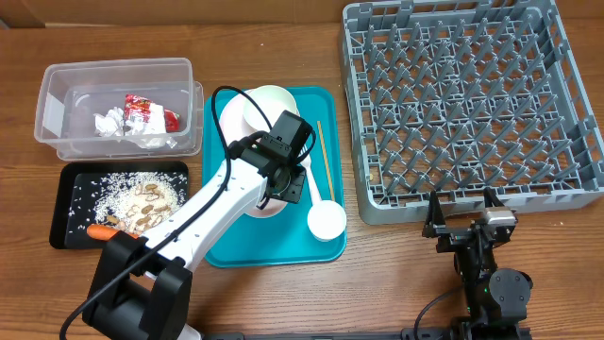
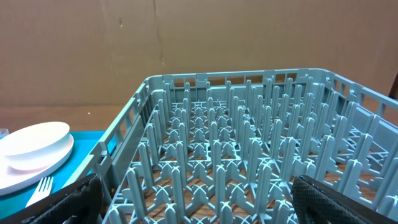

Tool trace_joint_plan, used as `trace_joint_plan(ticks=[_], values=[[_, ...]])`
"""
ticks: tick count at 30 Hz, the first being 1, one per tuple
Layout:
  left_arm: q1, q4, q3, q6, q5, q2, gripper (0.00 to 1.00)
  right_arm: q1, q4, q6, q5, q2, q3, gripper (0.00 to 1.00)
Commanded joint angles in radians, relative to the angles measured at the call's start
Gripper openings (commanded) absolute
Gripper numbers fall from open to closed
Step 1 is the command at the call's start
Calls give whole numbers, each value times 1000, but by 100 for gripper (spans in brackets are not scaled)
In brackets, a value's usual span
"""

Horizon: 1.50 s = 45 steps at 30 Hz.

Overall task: Sort waste into correct bins and load items into the dishwasher
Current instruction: 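Carry the emptied bowl right and set it on the teal tray, then move left gripper to the white cup and grasp its rim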

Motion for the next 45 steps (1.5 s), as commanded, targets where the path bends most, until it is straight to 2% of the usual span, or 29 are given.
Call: trace_joint_plan(ticks=[1,5,10,14,21,24,27,28,45], values=[[6,-11,38,22,-26,5,59,-5,7,-1,-2,-12,-11,100],[21,-116,160,21,-46,3,57,-5,7,-1,-2,-12,-11,100],[7,-239,324,21,47,0,58,-5,7,-1,-2,-12,-11,100],[-5,-279,342,21,98,0,61,-5,7,-1,-2,-12,-11,100],[-7,-312,310,13,154,0,61,-5,7,-1,-2,-12,-11,100],[-8,-312,306,13,147,0,66,-5,7,-1,-2,-12,-11,100],[-8,-303,306,13,152,0,96,-5,7,-1,-2,-12,-11,100],[-8,-303,306,13,152,0,100,-5,7,-1,-2,-12,-11,100],[-8,-320,306,13,161,0,100,-5,7,0,-2,-12,-11,100]])
